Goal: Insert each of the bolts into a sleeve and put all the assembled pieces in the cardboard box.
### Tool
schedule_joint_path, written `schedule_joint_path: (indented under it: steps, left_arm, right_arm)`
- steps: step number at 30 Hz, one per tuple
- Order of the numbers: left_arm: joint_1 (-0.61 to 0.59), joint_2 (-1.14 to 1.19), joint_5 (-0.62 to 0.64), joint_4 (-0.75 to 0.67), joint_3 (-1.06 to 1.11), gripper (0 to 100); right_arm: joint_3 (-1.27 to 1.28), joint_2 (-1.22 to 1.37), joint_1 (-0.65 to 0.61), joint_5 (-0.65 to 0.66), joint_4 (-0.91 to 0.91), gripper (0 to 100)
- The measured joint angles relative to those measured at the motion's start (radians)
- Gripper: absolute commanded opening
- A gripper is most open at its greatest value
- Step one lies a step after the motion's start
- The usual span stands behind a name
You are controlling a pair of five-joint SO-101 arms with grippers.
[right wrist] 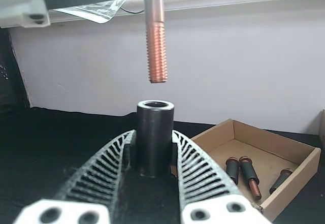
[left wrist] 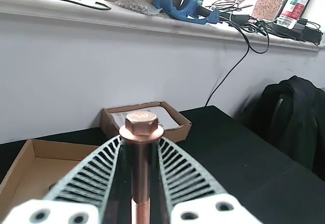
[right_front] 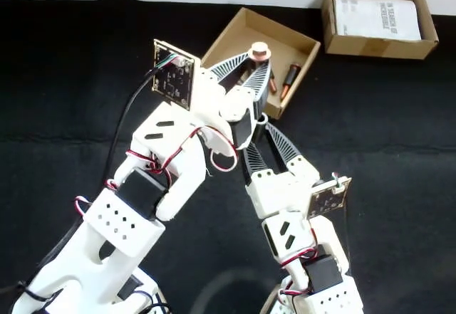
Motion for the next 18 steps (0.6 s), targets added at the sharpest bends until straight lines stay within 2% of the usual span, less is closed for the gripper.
schedule_joint_path:
  steps: [9,18]
  left_arm:
    - [0.012,0.002,0.0,0.005,0.0,1]
    - [0.02,0.002,0.0,0.075,-0.002,1]
  right_arm:
    - [0.0,0.0,0.0,0.0,0.0,0.7]
    - [0.0,0.0,-0.002,0.0,0.0,0.7]
